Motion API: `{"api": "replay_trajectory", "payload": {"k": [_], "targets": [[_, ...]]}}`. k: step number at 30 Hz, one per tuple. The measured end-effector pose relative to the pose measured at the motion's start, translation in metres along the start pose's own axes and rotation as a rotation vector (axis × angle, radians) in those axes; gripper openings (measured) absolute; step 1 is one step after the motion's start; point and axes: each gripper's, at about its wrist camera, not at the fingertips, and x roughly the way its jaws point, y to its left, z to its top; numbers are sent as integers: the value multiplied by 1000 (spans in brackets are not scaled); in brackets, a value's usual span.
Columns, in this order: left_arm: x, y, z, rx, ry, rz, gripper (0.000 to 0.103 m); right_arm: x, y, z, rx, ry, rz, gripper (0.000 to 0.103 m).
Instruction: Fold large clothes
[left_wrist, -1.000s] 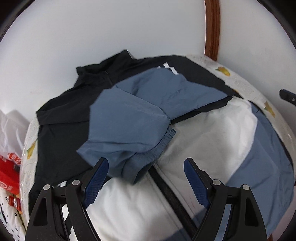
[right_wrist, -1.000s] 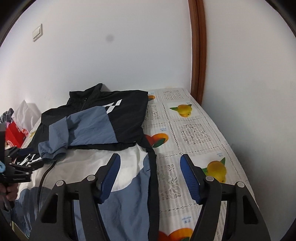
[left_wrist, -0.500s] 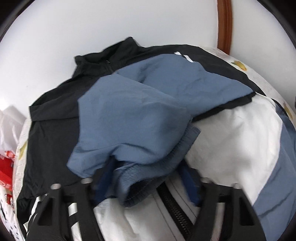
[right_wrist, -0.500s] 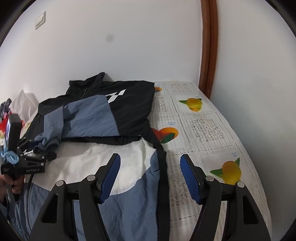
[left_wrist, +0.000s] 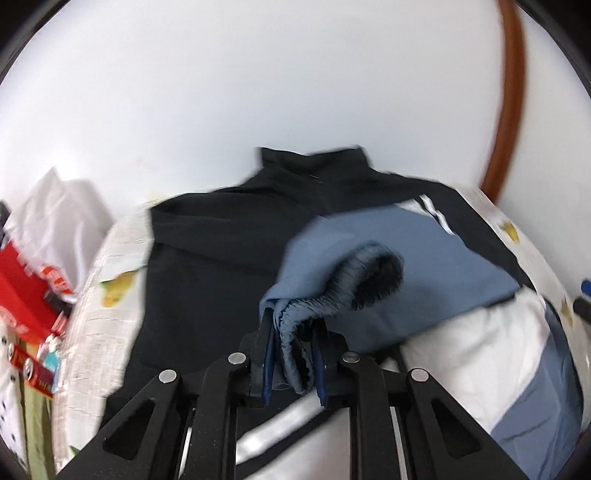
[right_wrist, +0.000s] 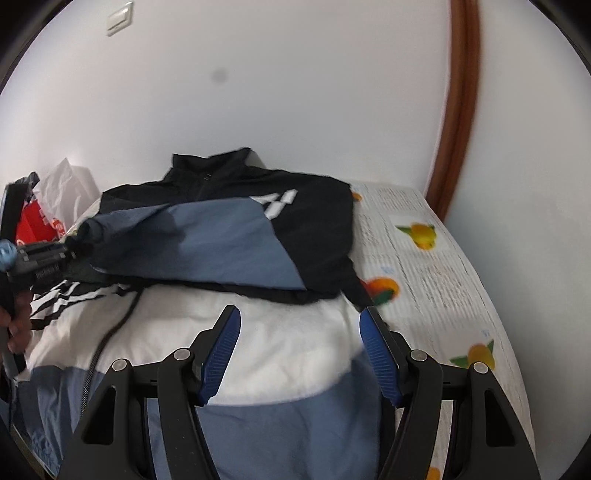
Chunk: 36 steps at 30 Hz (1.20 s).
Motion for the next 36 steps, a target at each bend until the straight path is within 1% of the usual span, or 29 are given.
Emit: {"api": "replay_trajectory", "payload": {"k": [4, 6, 8, 9, 10, 13, 18, 20, 22, 24, 26, 28, 31, 36], "targets": [[10, 41, 6, -89, 13, 16, 17, 16, 19, 18, -44, -10, 3, 66], [20, 59, 4, -138, 36, 0, 17, 30, 25, 26, -60, -9, 1, 66], [32, 75, -1, -192, 74, -10, 23, 44, 26, 30, -64, 5, -2, 66], [38, 82, -3, -211, 91, 8, 26, 55, 27, 33, -66, 16, -8, 66], [45, 88, -7, -228, 113, 28, 26, 61, 27, 33, -69, 22, -13, 66], [59, 99, -14, -240, 149, 47, 26, 84, 25, 35, -79, 45, -41, 66], [65, 106, -22, -231, 164, 75, 26, 115, 15, 28, -51, 98, -98, 66], [64, 106, -24, -224, 164, 79, 26, 131, 9, 23, -30, 159, -152, 66], [59, 104, -23, -214, 156, 93, 26, 144, 3, 17, -13, 218, -177, 66], [50, 103, -24, -204, 141, 97, 26, 141, -2, 15, 4, 223, -171, 66], [40, 101, -23, -188, 124, 102, 26, 127, -6, 15, 27, 198, -159, 66], [27, 98, -24, -170, 101, 108, 26, 107, -10, 14, 37, 159, -163, 66], [3, 94, -27, -152, 69, 107, 26, 78, -13, 10, 30, 126, -170, 66], [-32, 90, -40, -135, 48, 99, 26, 30, -18, -3, 37, 77, -170, 66]]}}
